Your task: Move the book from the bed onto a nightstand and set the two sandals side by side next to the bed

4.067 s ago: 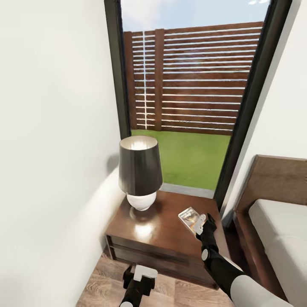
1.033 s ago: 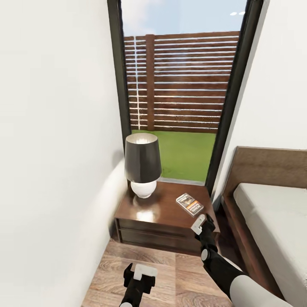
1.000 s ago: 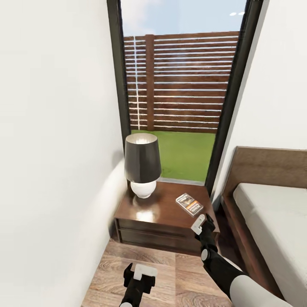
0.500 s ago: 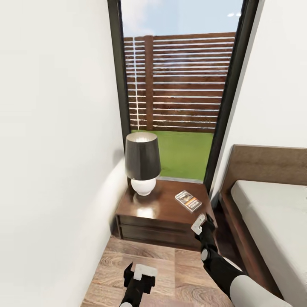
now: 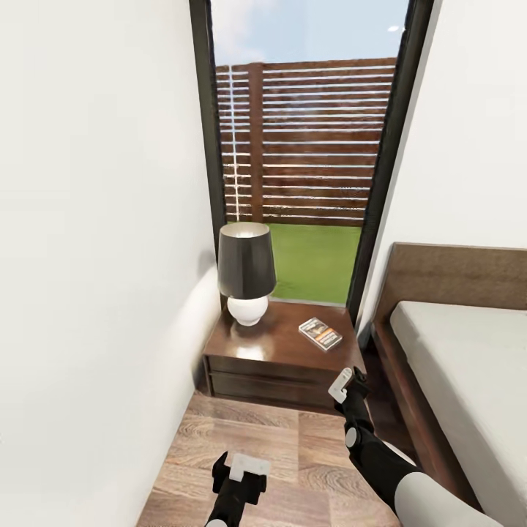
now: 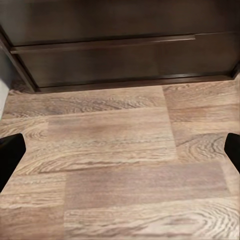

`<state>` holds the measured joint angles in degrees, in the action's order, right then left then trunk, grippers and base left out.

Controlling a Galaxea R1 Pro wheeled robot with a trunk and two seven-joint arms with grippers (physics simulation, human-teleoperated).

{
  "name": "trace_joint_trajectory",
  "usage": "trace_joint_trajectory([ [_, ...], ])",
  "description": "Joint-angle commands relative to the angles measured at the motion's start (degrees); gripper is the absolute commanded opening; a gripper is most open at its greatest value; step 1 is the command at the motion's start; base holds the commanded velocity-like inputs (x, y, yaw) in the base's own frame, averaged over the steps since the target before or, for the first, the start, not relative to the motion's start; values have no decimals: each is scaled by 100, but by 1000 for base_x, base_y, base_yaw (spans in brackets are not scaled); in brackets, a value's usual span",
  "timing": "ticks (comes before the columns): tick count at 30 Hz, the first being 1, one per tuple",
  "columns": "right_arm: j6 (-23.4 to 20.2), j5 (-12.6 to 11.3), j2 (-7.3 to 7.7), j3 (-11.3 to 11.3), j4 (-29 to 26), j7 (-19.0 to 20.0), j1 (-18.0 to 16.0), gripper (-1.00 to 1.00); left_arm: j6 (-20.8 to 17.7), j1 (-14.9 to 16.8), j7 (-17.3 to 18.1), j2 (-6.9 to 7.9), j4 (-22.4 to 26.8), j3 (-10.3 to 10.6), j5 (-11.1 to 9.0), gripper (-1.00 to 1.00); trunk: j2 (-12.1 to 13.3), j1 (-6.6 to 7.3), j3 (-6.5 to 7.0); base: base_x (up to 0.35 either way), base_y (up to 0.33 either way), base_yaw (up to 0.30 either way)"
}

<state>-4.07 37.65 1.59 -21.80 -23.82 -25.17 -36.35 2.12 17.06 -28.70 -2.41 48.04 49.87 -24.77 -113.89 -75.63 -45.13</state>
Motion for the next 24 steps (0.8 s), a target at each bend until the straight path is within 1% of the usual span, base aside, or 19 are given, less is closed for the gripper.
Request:
trace_joint_trajectory([
  [1, -41, 35, 2, -24, 0, -15, -4, 100, 23, 8, -40, 3, 0, 30, -56, 100, -3, 1, -5, -30, 0, 0],
  [5, -34, 11, 0, -19, 0, 63, -4, 100, 25, 8, -39, 3, -11, 31, -55, 100, -3, 1, -5, -18, 0, 0],
  [7, 48, -12, 0, 1, 2, 310, -4, 100, 25, 8, -39, 3, -23, 31, -54, 100, -3, 1, -5, -6, 0, 0],
  [10, 222, -43, 0, 21, 5, 566, -4, 100, 25, 8, -38, 3, -27, 31, -56, 100, -3, 1, -5, -3, 0, 0],
  [12, 353, -109, -1, 32, 7, 739, -4, 100, 25, 8, -35, 3, -32, 29, -58, 100, -3, 1, -5, -2, 0, 0],
  [14, 463, -225, 3, 40, 8, 904, -4, 100, 26, 8, -33, 3, -35, 27, -60, 100, -3, 1, -5, -1, 0, 0],
  [15, 610, -636, 17, 56, 16, 1198, -4, 100, 26, 8, -32, 3, -38, 24, -61, 100, -3, 1, -5, 0, 0, 0],
  [22, 827, -1574, 24, 67, 182, 1588, -4, 100, 26, 8, -34, 3, -40, 23, -68, 100, -3, 1, -5, 0, 0, 0],
  [23, 827, -1574, 24, 67, 182, 1588, -4, 100, 26, 8, -34, 3, -40, 23, -68, 100, -3, 1, -5, 0, 0, 0],
  [24, 878, -1687, 24, 68, 221, 1631, -4, 100, 26, 8, -34, 3, -40, 23, -69, 100, -3, 1, -5, 0, 0, 0],
])
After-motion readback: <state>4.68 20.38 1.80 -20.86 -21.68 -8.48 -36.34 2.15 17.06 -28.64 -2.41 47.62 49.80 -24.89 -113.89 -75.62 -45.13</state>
